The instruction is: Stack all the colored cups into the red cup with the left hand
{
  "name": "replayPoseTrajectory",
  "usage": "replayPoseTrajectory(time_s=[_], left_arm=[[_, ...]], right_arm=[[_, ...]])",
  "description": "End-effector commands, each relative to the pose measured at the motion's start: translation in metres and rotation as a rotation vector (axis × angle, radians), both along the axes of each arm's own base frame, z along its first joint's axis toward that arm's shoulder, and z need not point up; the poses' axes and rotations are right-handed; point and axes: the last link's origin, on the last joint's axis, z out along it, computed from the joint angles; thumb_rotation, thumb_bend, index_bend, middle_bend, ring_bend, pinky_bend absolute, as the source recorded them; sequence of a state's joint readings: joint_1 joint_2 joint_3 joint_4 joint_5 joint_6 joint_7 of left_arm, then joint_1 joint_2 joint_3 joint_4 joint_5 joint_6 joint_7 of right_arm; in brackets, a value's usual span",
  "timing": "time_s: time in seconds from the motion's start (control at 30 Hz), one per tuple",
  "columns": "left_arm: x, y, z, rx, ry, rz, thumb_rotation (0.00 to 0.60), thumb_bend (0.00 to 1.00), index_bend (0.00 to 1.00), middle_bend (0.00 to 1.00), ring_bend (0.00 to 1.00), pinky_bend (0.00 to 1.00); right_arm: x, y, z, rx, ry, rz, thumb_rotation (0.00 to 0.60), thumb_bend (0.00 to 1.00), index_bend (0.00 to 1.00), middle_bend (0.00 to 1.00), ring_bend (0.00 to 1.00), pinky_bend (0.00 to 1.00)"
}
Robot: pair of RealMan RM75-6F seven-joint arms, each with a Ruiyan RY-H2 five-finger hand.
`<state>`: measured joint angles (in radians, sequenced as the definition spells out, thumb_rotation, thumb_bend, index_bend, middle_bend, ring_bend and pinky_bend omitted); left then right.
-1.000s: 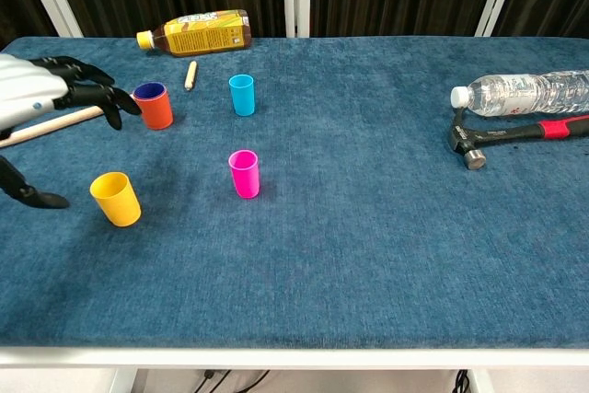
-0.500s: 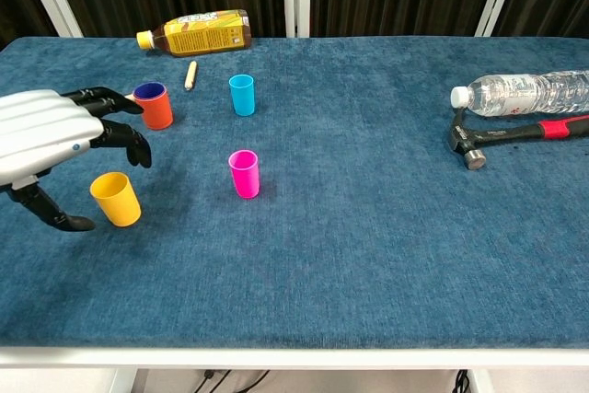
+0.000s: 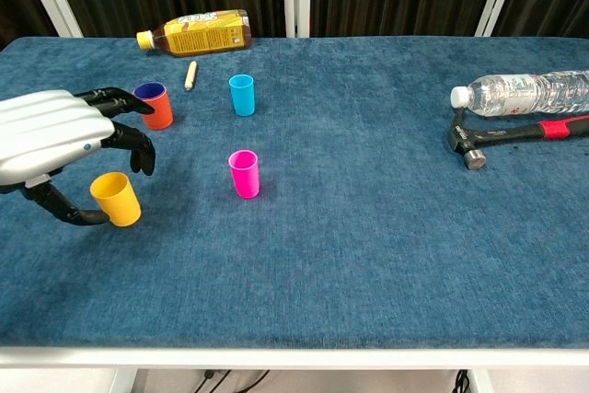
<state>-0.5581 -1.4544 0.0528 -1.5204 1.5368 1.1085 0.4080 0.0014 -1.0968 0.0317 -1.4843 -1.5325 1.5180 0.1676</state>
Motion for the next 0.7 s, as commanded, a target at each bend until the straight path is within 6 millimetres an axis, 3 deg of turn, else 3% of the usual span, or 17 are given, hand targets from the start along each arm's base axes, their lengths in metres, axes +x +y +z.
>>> replayPoseTrajectory(time_s=[0.03,0.7], left_arm=[[0.0006,0.0004,0.0001,0.000,0.001,-0.001,0.600,0.18,0.39,0.39,0.05,0.00],[-0.0013,0.0012,0.0000,0.004,0.022,0.017,0.600,0.19,0.49,0.52,0.14,0.00]], right_arm=[[0.0001,0.0000,0.0000,0.001,0.000,0.001,0.600,0.31,0.00,0.00,0.00,0.00],[-0.0009,0.0013,-0.0015,0.003,-0.001,-0.002,0.600,0.31,0.00,0.00,0.00,0.00]])
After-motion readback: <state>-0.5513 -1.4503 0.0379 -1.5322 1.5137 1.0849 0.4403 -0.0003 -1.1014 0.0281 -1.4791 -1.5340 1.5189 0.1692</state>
